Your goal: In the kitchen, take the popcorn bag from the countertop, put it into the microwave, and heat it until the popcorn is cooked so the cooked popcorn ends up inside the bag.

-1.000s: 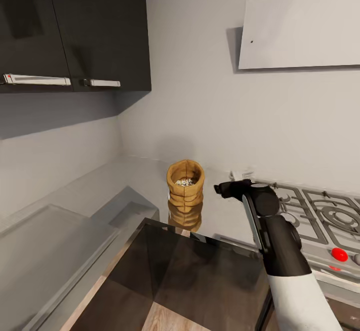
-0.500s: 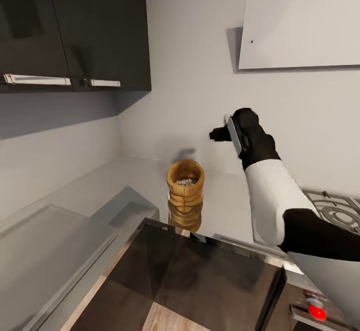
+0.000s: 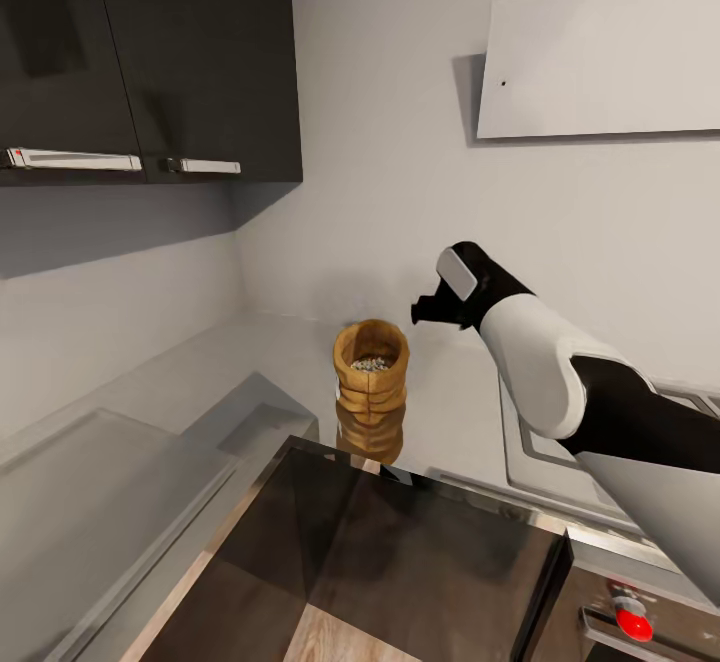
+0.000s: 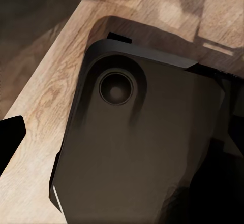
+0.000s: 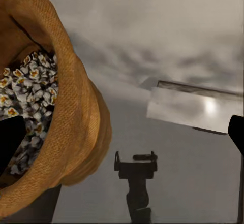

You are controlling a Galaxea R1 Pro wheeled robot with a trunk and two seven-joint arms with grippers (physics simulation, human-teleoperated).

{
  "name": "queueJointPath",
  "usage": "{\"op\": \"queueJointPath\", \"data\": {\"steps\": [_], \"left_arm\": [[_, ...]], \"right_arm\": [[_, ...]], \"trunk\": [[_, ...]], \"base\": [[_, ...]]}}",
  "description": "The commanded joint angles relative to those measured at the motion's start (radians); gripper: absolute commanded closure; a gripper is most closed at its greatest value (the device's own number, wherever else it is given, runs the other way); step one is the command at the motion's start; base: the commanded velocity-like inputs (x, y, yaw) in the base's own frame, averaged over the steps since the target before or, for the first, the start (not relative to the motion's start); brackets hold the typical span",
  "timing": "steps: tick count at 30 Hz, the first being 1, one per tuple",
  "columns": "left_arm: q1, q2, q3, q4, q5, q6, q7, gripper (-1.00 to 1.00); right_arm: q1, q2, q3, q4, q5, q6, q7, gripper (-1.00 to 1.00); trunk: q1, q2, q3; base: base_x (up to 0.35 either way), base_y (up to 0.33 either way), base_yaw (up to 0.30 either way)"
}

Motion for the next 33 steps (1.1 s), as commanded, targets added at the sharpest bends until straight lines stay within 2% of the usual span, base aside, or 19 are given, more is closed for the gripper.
{"op": "queueJointPath", "data": {"steps": [1, 14, 25, 33], "left_arm": [[0.000, 0.000, 0.008, -0.001, -0.001, -0.001, 0.000, -1.00], [0.000, 0.000, 0.008, -0.001, -0.003, -0.001, 0.000, -1.00], [0.000, 0.000, 0.008, -0.001, -0.003, 0.000, 0.001, -1.00], [0.000, 0.000, 0.008, -0.001, -0.003, -0.001, 0.002, -1.00]], "right_arm": [[0.000, 0.000, -0.001, -0.001, -0.014, 0.002, -0.010, -1.00], [0.001, 0.000, 0.005, 0.034, -0.010, -0.001, -0.011, -1.00], [0.001, 0.000, 0.009, 0.041, -0.005, -0.002, -0.021, -1.00], [0.001, 0.000, 0.008, 0.153, -0.004, -0.022, -0.086, -1.00]], "trunk": [[0.000, -0.001, -0.001], [0.000, -0.001, -0.001], [0.000, -0.001, -0.001], [0.000, -0.001, -0.001]], "base": [[0.000, 0.000, 0.000], [0.000, 0.000, 0.008], [0.000, 0.000, 0.204], [0.000, 0.000, 0.007]]}}
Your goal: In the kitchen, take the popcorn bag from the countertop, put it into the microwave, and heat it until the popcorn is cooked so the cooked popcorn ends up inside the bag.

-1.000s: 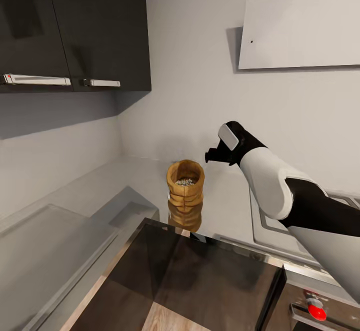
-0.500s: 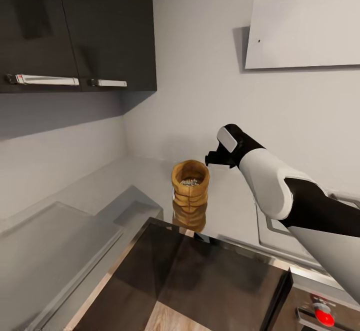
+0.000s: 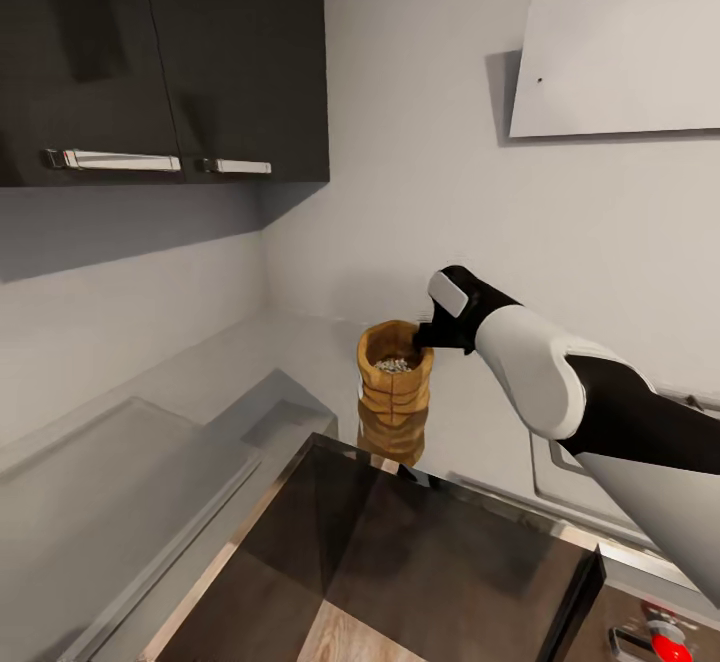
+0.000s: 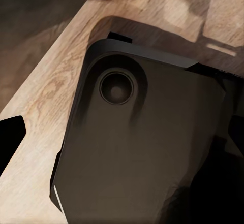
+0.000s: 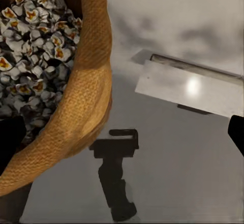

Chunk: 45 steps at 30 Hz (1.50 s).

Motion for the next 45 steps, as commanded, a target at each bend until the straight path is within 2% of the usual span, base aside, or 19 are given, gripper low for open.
{"op": "queueJointPath", "data": {"steps": [1, 21, 30, 39, 45], "left_arm": [[0.000, 0.000, 0.008, -0.001, -0.001, -0.001, 0.001, -1.00], [0.000, 0.000, 0.008, -0.001, -0.001, -0.002, 0.000, -1.00], [0.000, 0.000, 0.008, -0.001, -0.002, -0.002, 0.000, -1.00], [0.000, 0.000, 0.008, -0.001, -0.003, -0.002, 0.000, -1.00], [0.000, 0.000, 0.008, -0.001, -0.003, -0.002, 0.000, -1.00]], "right_arm": [[-0.001, 0.000, -0.002, 0.007, -0.009, -0.001, -0.012, -1.00], [-0.001, 0.000, -0.010, 0.003, -0.019, -0.002, 0.023, -1.00], [-0.001, 0.000, -0.010, 0.013, -0.017, -0.007, 0.025, -1.00], [0.005, 0.000, -0.007, 0.028, -0.002, -0.138, 0.017, -1.00], [0.007, 0.000, -0.005, 0.029, -0.006, -0.162, 0.019, -1.00]], "trunk": [[0.000, -0.001, -0.001], [0.000, -0.001, -0.001], [0.000, -0.001, -0.001], [0.000, -0.001, -0.001], [0.000, -0.001, -0.001]], "base": [[0.000, 0.000, 0.000], [0.000, 0.000, 0.000], [0.000, 0.000, 0.127], [0.000, 0.000, 0.004], [0.000, 0.000, 0.000]]}}
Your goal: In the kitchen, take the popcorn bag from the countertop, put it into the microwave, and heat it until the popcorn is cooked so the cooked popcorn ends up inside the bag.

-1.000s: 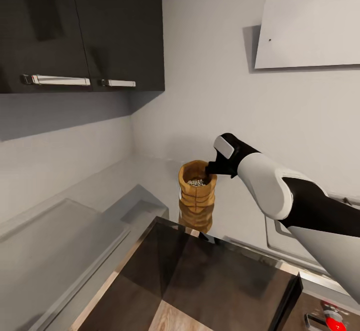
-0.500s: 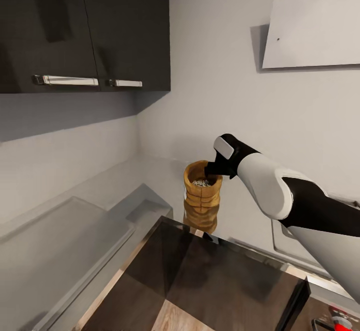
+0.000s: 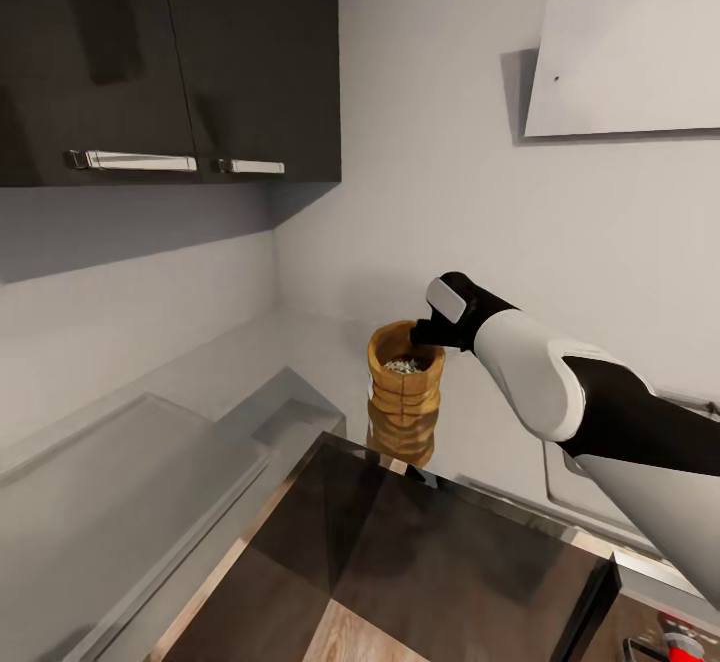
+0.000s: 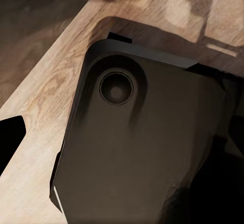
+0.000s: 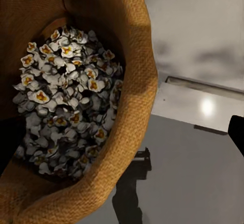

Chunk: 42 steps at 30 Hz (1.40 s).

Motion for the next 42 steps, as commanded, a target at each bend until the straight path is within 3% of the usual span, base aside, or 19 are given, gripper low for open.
{"op": "queueJointPath", "data": {"steps": [1, 4, 8, 21, 38, 42], "left_arm": [[0.000, -0.002, 0.010, -0.003, 0.000, -0.002, -0.001, -1.00], [0.000, -0.001, 0.010, -0.003, 0.000, -0.002, -0.001, -1.00], [0.000, -0.001, 0.010, -0.003, 0.000, -0.002, -0.001, -1.00], [0.000, -0.002, 0.008, -0.003, -0.003, -0.001, -0.009, -1.00], [0.000, -0.003, 0.008, -0.003, -0.001, -0.002, -0.009, -1.00], [0.000, -0.003, 0.008, -0.003, -0.001, -0.003, -0.009, -1.00]], "right_arm": [[0.006, 0.000, 0.003, 0.004, -0.004, -0.005, -0.005, -1.00], [0.011, 0.000, 0.006, -0.013, 0.006, -0.022, -0.015, -1.00], [0.016, 0.000, 0.006, -0.034, -0.012, -0.026, -0.031, -1.00], [0.032, 0.000, 0.004, -0.066, 0.054, -0.049, -0.035, -1.00], [0.032, 0.000, 0.004, -0.064, 0.056, -0.053, -0.033, -1.00], [0.032, 0.000, 0.004, -0.051, 0.053, -0.096, -0.031, -1.00]], "trunk": [[0.000, -0.001, -0.001], [0.000, -0.001, -0.001], [0.000, -0.001, -0.001], [0.000, -0.001, -0.001], [0.000, -0.001, -0.001], [0.000, -0.001, -0.001]], "base": [[0.000, 0.000, 0.000], [0.000, 0.000, 0.000], [0.000, 0.000, 0.000], [0.000, 0.019, 0.000], [-0.067, 0.021, 0.000], [-0.070, 0.000, 0.000]]}}
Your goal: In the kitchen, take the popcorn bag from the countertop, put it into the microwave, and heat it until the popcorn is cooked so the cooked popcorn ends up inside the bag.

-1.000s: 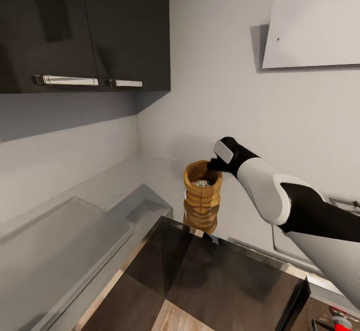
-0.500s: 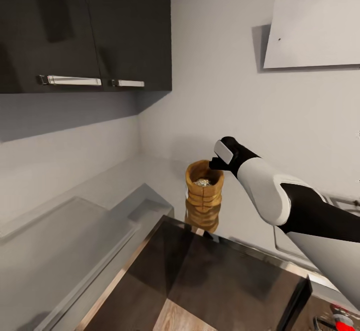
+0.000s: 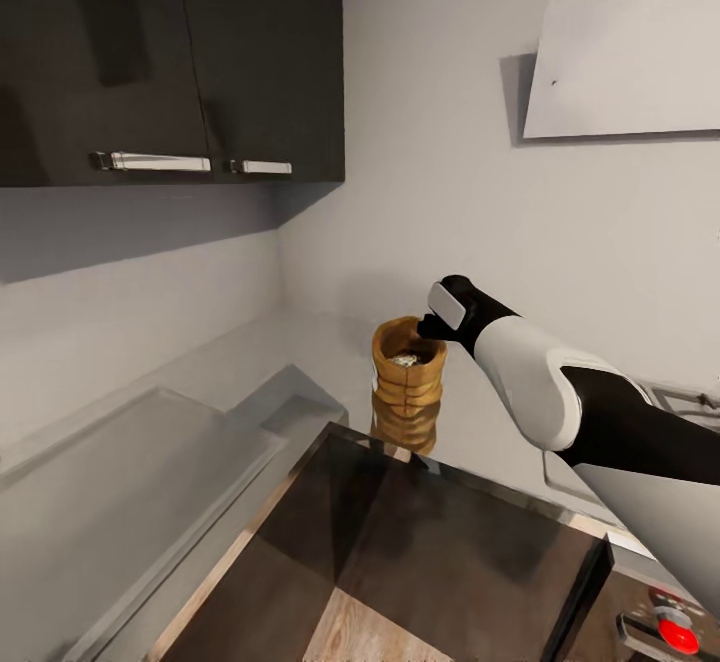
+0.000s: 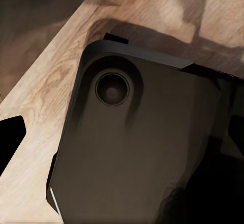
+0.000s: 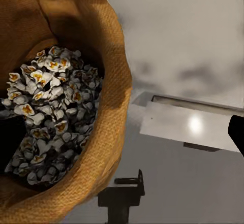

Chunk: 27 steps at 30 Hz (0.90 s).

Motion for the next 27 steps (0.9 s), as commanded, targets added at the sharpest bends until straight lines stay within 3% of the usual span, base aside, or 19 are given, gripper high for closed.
{"op": "queueJointPath", "data": {"steps": [1, 7, 11, 16, 27], "left_arm": [[0.000, 0.000, 0.008, -0.001, 0.000, -0.001, 0.000, -1.00], [0.000, 0.000, 0.009, -0.001, 0.001, -0.002, 0.000, -1.00], [0.000, -0.001, 0.011, -0.001, 0.004, -0.003, 0.000, -1.00], [0.000, -0.001, 0.011, -0.001, 0.004, -0.003, 0.000, -1.00], [0.000, -0.001, 0.011, -0.001, 0.004, -0.003, 0.000, -1.00]], "right_arm": [[0.000, 0.000, -0.001, -0.001, -0.011, -0.011, -0.009, -1.00], [0.036, 0.000, -0.001, 0.001, -0.012, -0.099, 0.012, -1.00], [0.059, 0.000, -0.003, -0.003, -0.007, -0.076, 0.010, -1.00], [0.081, -0.007, 0.001, 0.003, 0.000, -0.102, 0.005, -1.00], [0.086, -0.009, 0.000, 0.003, -0.004, -0.079, 0.005, -1.00]], "trunk": [[0.000, -0.001, -0.001], [0.000, -0.001, -0.001], [0.000, -0.001, -0.001], [0.000, -0.001, -0.001], [0.000, -0.001, -0.001]], "base": [[-0.015, 0.000, 0.000], [-0.003, 0.000, 0.000], [0.000, 0.000, 0.000], [0.005, 0.000, 0.000], [0.078, 0.000, 0.000]]}}
